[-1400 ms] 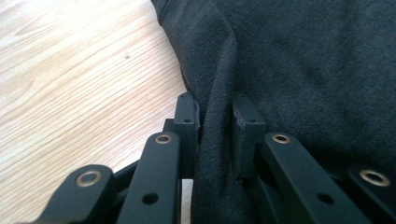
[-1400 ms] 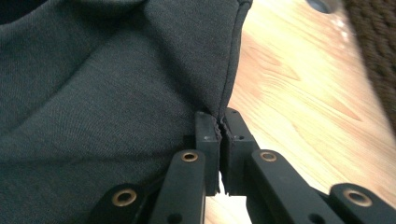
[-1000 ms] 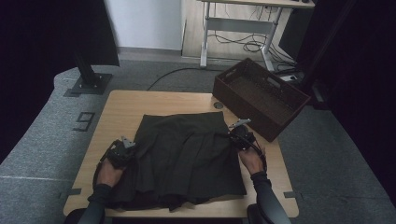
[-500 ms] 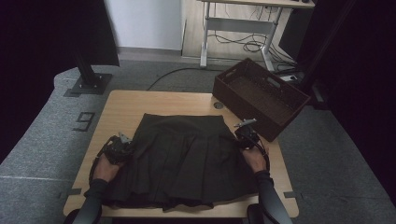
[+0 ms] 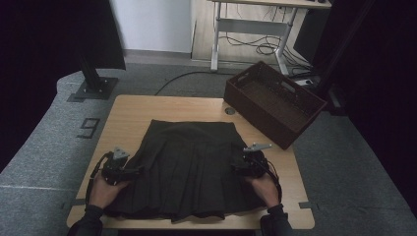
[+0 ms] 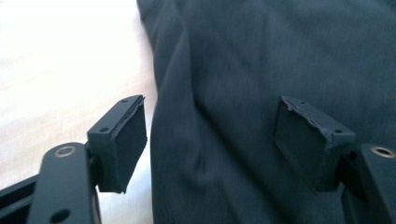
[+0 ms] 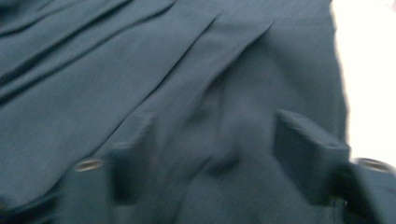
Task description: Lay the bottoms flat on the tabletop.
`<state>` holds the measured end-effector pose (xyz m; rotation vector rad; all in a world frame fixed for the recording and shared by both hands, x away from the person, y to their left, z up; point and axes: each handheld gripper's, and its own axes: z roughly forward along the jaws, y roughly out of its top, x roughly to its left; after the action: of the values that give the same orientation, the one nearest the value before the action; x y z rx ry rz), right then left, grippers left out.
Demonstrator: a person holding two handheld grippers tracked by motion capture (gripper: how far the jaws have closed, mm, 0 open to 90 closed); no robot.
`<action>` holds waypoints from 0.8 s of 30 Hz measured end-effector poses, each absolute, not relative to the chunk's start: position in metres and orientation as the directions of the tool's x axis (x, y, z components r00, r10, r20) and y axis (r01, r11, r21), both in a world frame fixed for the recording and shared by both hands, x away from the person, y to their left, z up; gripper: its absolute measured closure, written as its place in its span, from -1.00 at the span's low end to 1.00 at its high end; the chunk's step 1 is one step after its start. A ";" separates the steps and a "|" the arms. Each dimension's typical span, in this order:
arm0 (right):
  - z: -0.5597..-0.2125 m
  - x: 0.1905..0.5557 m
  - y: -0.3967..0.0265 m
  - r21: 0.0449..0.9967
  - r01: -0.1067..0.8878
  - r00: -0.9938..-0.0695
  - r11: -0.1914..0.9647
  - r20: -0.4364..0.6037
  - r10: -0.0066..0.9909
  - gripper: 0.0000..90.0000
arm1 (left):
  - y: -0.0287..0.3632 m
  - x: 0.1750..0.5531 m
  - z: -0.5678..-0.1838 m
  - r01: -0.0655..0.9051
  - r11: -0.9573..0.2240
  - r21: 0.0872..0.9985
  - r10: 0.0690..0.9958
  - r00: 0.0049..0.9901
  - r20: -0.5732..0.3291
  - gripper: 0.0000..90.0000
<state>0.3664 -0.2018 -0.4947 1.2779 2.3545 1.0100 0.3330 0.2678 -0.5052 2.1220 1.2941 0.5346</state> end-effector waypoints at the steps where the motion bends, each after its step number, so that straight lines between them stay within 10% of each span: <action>1: -0.500 0.360 -0.201 0.682 0.633 -0.572 0.368 0.090 0.816 0.09 | 0.270 0.330 -0.508 0.662 -0.351 0.662 0.896 0.442 0.033 -0.44; 24: -0.533 0.373 -0.240 0.617 0.688 -0.470 0.382 -0.021 0.882 0.33 | 0.299 0.360 -0.527 0.697 -0.439 0.567 0.897 0.379 0.229 -0.30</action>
<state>0.3729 -0.2399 -0.5333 1.3689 2.2994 0.7778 0.3597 0.2986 -0.5270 2.2672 1.3848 0.7282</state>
